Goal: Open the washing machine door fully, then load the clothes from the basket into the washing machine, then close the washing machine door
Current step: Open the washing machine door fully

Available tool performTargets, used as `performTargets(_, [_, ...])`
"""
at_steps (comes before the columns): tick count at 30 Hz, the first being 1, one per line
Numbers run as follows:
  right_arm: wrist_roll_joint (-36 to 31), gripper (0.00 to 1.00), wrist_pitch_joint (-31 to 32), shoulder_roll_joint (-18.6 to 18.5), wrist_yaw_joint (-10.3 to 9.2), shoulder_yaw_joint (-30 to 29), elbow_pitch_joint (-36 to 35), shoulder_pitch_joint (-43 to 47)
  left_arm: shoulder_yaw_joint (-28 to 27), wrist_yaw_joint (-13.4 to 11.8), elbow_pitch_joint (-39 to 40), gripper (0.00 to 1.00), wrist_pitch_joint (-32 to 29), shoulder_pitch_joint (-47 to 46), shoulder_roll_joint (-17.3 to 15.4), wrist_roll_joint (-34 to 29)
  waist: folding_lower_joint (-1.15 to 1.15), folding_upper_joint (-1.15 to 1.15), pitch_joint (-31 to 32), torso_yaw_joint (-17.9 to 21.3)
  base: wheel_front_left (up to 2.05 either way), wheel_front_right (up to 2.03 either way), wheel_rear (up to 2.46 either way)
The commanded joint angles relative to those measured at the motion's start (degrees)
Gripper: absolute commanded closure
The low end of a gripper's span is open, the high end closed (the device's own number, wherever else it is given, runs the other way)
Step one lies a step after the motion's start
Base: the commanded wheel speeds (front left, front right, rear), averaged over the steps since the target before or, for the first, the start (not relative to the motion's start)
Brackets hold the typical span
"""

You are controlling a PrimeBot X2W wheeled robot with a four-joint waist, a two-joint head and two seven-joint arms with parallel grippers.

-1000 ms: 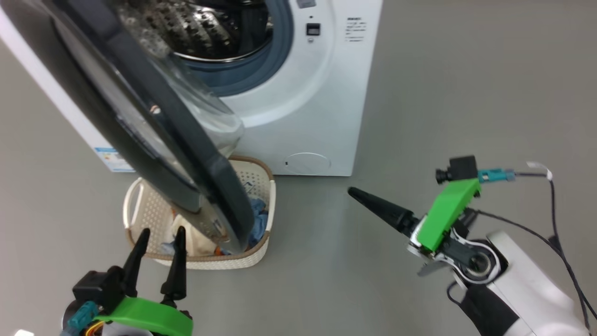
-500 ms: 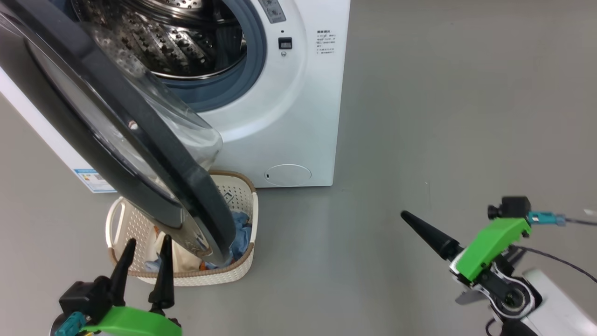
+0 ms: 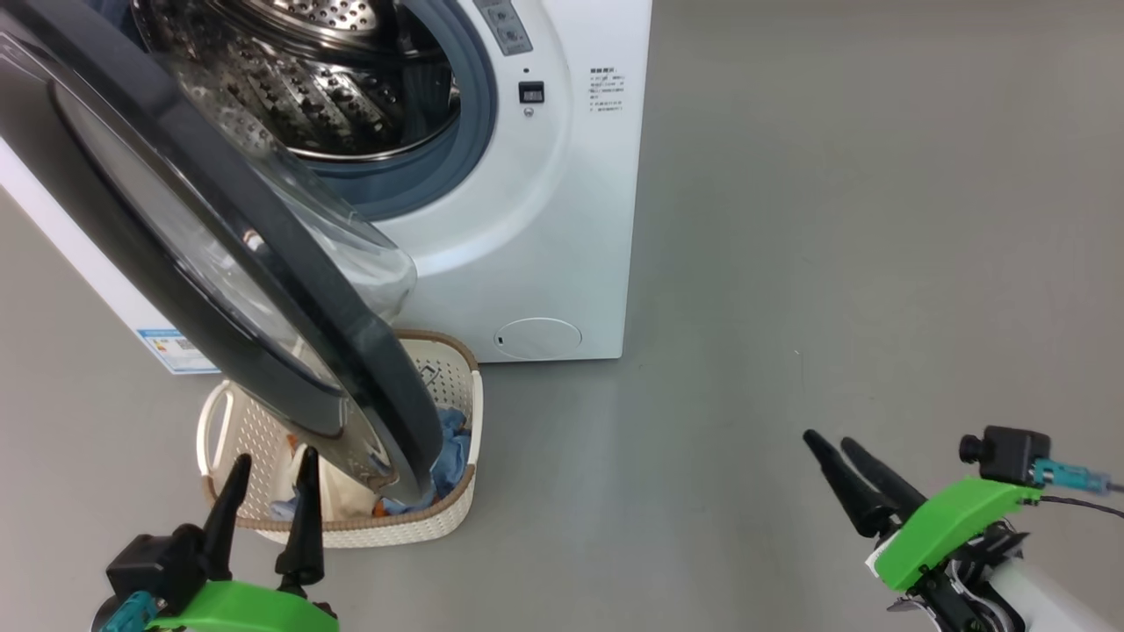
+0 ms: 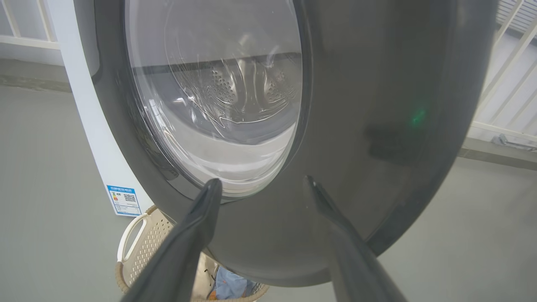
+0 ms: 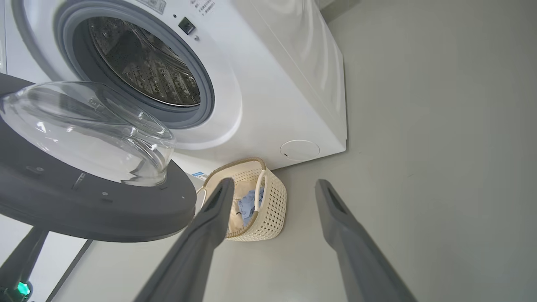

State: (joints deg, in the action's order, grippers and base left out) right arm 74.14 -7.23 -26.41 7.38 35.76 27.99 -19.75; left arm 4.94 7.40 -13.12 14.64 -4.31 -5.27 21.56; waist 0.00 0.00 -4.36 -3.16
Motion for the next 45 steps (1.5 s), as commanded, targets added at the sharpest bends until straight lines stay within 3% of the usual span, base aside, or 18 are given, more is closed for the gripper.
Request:
performTargets(1, [-1.02, 0.0, -2.75, -1.38, 0.11, 1.08, -0.48, 0.88, -2.17, 0.09, 1.25, 0.0, 0.36, -0.27, -0.78, -0.33, 0.0, 0.0, 0.09, 0.02, 0.0, 0.0, 0.0])
performTargets(7, [-6.6, 0.0, -7.66, -1.71, 0.11, 0.26, 3.23, 0.86, -2.32, 0.09, 1.2, 0.0, 0.36, -0.32, -0.85, -0.39, 0.0, 0.0, 0.08, -0.11, 0.0, 0.0, 0.0])
performTargets(13, [-20.28, 0.0, -7.74, 1.67, 0.11, -12.26, 0.47, 3.67, -2.61, 0.09, 1.38, 0.0, 0.36, -0.36, -0.89, -0.53, 0.0, 0.0, -0.01, -0.2, 0.0, 0.0, 0.0])
performTargets(20, [-34.3, 0.0, -7.75, 6.12, 0.11, -22.03, -5.3, 8.22, -2.82, 0.09, 1.99, 0.0, 0.36, -0.13, -0.82, -1.01, 0.0, 0.0, 0.16, -0.38, 0.0, 0.0, 0.0])
performTargets(26, [-38.25, 0.0, -7.76, 7.98, 0.11, -24.87, -6.47, 10.33, -3.05, 0.09, 2.33, 0.0, 0.36, -0.23, -0.67, -1.17, 0.0, 0.0, -0.1, -0.44, 0.0, 0.0, 0.0])
performTargets(44, [-41.79, 0.0, -7.76, 9.42, 0.11, -24.87, -4.01, 12.68, -3.99, 0.09, 2.07, 0.0, 0.36, -0.96, -0.28, -0.62, 0.0, 0.0, -0.45, -0.7, 0.0, 0.0, 0.0])
performTargets(45, [-41.95, 0.0, -7.76, 9.44, 0.11, -24.93, -4.06, 12.71, -4.39, 0.09, 2.22, 0.07, 0.36, -1.1, -0.12, -0.14, 0.0, 0.0, -0.45, -0.73, 0.0, 0.0, 0.0])
